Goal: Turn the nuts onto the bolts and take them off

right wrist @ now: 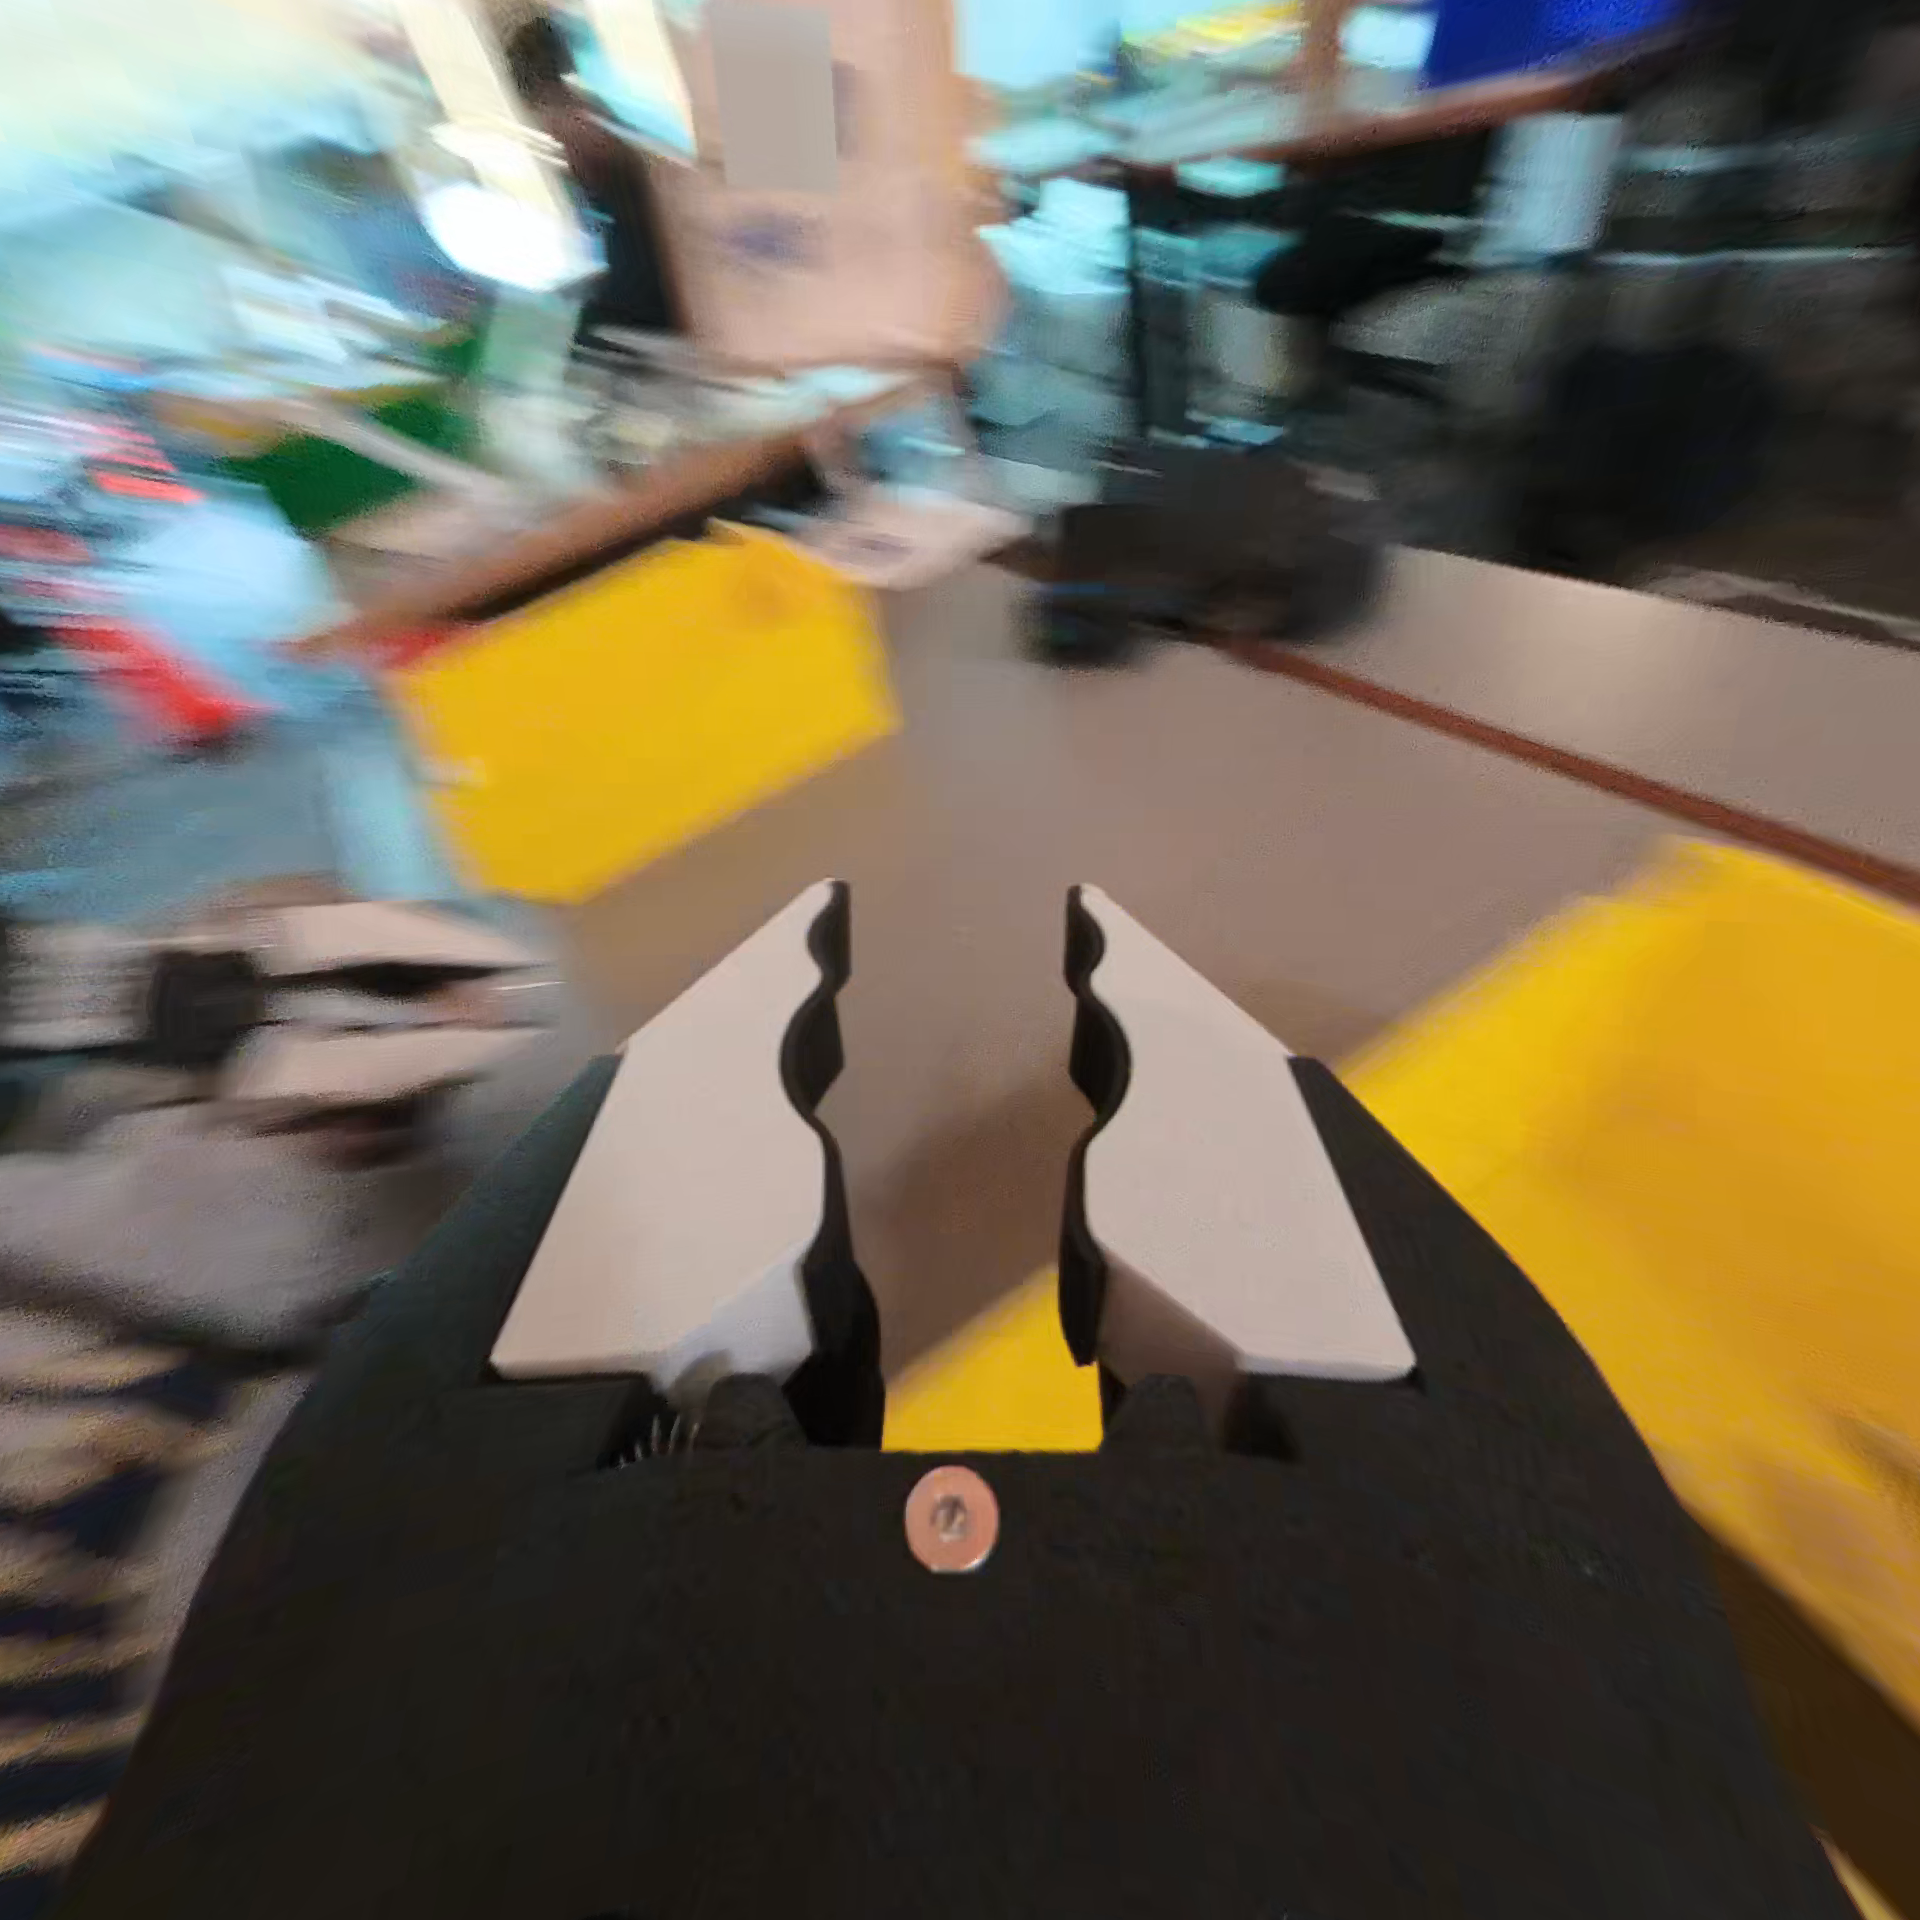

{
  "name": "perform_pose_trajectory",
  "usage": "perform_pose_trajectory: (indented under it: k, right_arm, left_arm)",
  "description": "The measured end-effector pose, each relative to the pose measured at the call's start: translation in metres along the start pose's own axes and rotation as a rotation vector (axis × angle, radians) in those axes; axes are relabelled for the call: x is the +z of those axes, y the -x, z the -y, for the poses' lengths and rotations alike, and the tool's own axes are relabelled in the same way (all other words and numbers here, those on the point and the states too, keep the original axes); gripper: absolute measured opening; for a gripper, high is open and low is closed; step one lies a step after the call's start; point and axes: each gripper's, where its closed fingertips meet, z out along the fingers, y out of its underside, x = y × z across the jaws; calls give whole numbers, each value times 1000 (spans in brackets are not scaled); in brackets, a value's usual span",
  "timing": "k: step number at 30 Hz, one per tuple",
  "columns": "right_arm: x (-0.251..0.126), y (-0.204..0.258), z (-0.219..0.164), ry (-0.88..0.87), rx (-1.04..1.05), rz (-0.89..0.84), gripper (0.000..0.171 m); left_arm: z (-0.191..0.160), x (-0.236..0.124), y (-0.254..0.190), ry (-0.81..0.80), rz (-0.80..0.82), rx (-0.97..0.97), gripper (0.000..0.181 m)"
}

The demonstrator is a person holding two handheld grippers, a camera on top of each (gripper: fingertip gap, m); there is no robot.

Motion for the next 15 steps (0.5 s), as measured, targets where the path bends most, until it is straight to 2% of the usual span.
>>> perform_pose_trajectory:
  k: [2,5,10,12,13,15]
  right_arm:
    - [18,75,-18,64,44,284,37]
    - [36,121,-45,169,61,440,36]
    - [45,127,-58,203,72,462,30]
    - [44,126,-60,206,55,463,6]
    - [41,126,-62,216,44,465,6]
    - [31,112,-61,227,-16,375,6]
  left_arm:
    - [12,2,0,-32,47,124,16]
    - [24,6,-5,-48,75,258,16]
    - [34,8,-12,-86,81,306,15]
    - [36,9,-16,-96,68,305,15]
    - [38,9,-20,-124,48,284,16]
    - [44,7,-19,-191,47,204,47]
